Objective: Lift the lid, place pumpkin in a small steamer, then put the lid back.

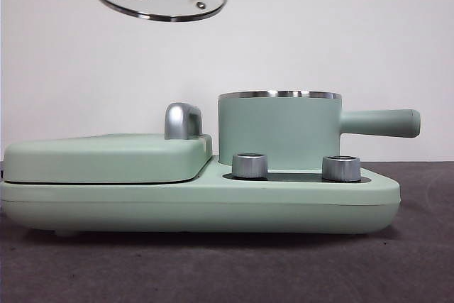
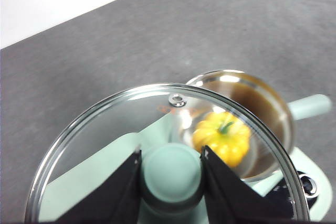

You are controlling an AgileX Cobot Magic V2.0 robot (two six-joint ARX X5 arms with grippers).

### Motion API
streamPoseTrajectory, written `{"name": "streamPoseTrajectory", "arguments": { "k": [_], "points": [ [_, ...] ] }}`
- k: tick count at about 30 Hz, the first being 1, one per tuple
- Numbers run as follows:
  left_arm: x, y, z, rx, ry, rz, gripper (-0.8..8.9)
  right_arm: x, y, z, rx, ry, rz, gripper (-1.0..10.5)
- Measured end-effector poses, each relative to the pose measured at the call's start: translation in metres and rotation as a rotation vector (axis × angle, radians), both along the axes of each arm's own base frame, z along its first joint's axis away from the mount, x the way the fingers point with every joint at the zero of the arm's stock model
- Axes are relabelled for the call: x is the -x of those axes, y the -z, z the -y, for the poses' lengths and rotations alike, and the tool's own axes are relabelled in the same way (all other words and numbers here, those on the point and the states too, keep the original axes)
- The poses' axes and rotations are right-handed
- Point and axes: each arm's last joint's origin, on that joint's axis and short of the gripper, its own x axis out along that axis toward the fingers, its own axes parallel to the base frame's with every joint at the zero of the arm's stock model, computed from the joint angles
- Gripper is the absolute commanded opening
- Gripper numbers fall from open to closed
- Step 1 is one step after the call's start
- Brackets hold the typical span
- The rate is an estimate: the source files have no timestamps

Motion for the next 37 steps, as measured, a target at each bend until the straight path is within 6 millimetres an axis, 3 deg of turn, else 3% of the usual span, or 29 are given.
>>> {"name": "streamPoseTrajectory", "arguments": {
  "k": [9,15,27,37],
  "points": [
    [0.012,-0.007,0.026,0.045,0.095,0.07,0.18,0.047,0.073,0.03,-0.152,-0.019,0.044,4.9],
    [0.008,0.001,0.045,0.052,0.137,0.077,0.18,0.062,0.103,0.044,-0.199,-0.007,0.043,4.9],
    [-0.025,0.047,0.098,0.054,0.195,0.075,0.18,0.073,0.106,0.056,-0.271,0.011,0.074,4.9],
    [-0.042,0.075,0.115,0.039,0.199,0.056,0.18,0.073,0.106,0.056,-0.282,0.023,0.065,4.9]
  ]
}}
